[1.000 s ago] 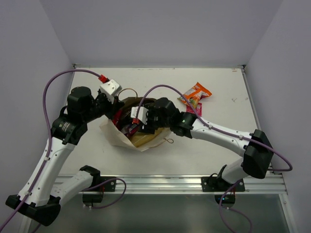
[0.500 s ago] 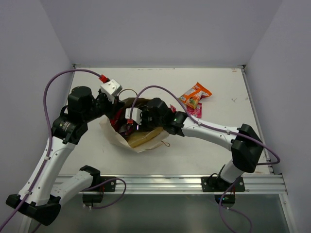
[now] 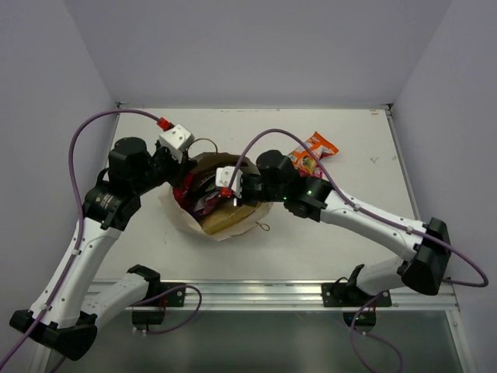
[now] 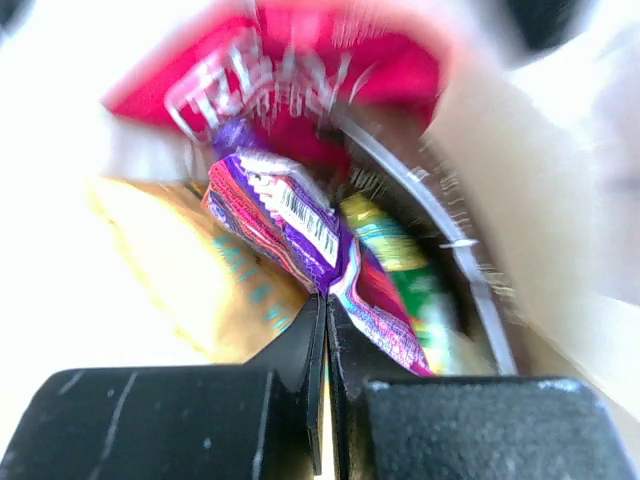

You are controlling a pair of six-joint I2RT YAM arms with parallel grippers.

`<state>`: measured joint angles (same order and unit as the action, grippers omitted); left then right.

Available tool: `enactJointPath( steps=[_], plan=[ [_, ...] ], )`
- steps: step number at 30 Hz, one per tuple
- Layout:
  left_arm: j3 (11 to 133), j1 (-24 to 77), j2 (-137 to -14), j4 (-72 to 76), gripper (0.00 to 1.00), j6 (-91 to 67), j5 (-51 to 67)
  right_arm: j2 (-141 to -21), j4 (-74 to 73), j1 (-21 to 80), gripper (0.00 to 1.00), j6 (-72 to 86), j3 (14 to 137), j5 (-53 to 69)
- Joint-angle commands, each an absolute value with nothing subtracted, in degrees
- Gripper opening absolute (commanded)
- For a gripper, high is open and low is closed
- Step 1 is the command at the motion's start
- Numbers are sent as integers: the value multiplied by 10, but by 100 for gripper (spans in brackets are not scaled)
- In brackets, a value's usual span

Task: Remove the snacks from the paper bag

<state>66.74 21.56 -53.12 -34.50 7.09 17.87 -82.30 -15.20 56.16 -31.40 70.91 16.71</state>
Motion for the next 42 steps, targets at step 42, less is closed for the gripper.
enactJointPath(
  steps=[42],
  plan=[
    [651, 219, -505, -284, 0, 53, 81, -483, -79, 288, 0, 189, 398, -150]
  ],
)
